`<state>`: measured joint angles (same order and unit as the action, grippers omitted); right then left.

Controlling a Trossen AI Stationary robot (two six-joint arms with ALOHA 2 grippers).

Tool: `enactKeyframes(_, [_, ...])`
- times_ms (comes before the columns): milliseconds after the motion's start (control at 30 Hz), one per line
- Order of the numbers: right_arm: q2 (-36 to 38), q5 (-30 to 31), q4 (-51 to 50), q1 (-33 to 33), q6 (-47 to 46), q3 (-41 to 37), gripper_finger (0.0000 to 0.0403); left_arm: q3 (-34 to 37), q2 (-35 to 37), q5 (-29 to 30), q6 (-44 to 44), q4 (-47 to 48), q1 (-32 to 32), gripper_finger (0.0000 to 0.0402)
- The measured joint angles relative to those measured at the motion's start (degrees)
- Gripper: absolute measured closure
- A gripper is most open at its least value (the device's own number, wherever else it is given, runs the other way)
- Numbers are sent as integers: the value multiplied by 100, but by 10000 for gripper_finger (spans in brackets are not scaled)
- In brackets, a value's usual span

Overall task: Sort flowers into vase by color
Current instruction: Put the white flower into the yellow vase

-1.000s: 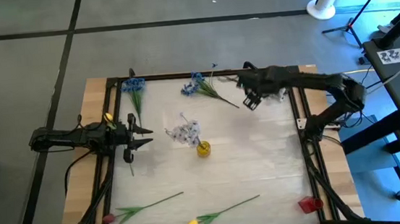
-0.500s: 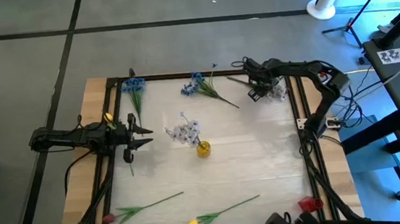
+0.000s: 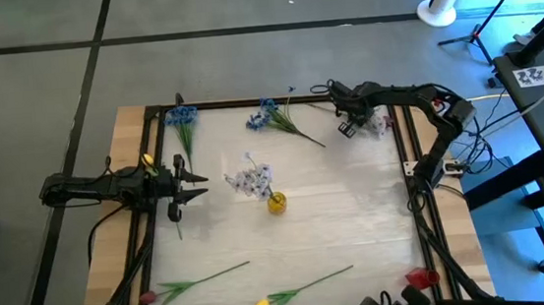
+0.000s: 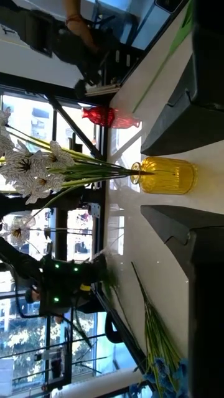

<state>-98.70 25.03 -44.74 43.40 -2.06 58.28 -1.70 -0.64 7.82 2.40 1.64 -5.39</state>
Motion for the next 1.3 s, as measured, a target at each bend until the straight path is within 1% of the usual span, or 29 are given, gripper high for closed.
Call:
enactKeyframes(67, [178,282,-49,-189,249,-2,392,-1,2,2,1,-1,0,266])
enactKeyframes(200, [669,972,-224,-743,587,0,377,0,1,1,0,0,0,266])
enactKeyframes(300, [1105,1487,-577,-1308,846,0,387,1,0,2,-1,-1,0,266])
enactKeyframes(367, [1451,1687,-945,-1750,941,0,395,-1,2,0,-1,-1,0,266])
enactKeyframes(467, [2033,1718,-1518,-2409,827,0,391,-1,2,1,-1,-1,0,266])
enactKeyframes(567, [2594,1464,-2057,-3146,629,4,388,-1,2,2,1,-1,0,266])
enactKeyframes(633, [2874,1104,-2466,-3633,554,6,393,-1,0,0,-1,-1,0,266])
enactKeyframes(700, [3083,615,-2923,-4064,703,7,397,1,0,0,-1,-1,0,266])
enactKeyframes(767, [3212,300,-3340,-4455,836,7,397,-1,2,0,-1,0,0,266])
enactKeyframes(867, [3245,102,-3831,-5006,811,7,388,1,2,2,-1,-1,0,266])
enactKeyframes(967, [3229,57,-3996,-5497,806,7,384,1,2,0,-1,1,0,266])
enactKeyframes(1067, [3200,78,-3908,-5799,803,3,388,0,1,1,0,-1,0,266])
enactKeyframes(1233, [3206,50,-3795,-5868,836,4,396,-1,0,1,1,-1,0,266])
enactKeyframes(1300, [3097,-22,-3644,-6017,986,-35,396,0,1,1,0,-1,0,266])
